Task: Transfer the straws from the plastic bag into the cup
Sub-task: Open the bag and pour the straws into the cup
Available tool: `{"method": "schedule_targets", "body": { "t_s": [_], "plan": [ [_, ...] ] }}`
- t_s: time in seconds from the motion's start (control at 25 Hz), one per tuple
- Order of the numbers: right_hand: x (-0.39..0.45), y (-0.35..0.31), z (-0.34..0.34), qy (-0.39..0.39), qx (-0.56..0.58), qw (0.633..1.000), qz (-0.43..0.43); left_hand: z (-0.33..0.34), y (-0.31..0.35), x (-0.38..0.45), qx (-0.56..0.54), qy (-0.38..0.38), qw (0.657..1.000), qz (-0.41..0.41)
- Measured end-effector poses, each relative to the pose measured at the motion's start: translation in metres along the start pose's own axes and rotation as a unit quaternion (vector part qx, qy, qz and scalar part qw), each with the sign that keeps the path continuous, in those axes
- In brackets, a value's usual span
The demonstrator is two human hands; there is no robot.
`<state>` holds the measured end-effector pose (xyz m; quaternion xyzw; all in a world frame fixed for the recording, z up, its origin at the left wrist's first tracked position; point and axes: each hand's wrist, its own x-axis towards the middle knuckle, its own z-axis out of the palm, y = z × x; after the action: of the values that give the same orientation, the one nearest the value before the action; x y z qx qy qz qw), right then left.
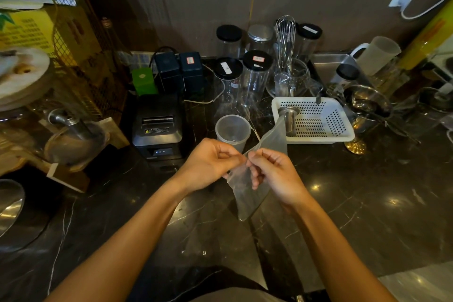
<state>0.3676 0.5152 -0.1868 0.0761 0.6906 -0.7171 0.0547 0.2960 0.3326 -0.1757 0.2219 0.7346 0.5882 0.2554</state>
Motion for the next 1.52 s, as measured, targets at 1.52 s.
{"method": "schedule_targets", "body": {
  "t_s": [1.52],
  "plan": [
    [-0.022, -0.031, -0.021, 0.204, -0.440, 0.871, 0.085, 0.013, 0.007, 0.008, 0.151, 0.186, 0.971, -0.015]
  ]
}}
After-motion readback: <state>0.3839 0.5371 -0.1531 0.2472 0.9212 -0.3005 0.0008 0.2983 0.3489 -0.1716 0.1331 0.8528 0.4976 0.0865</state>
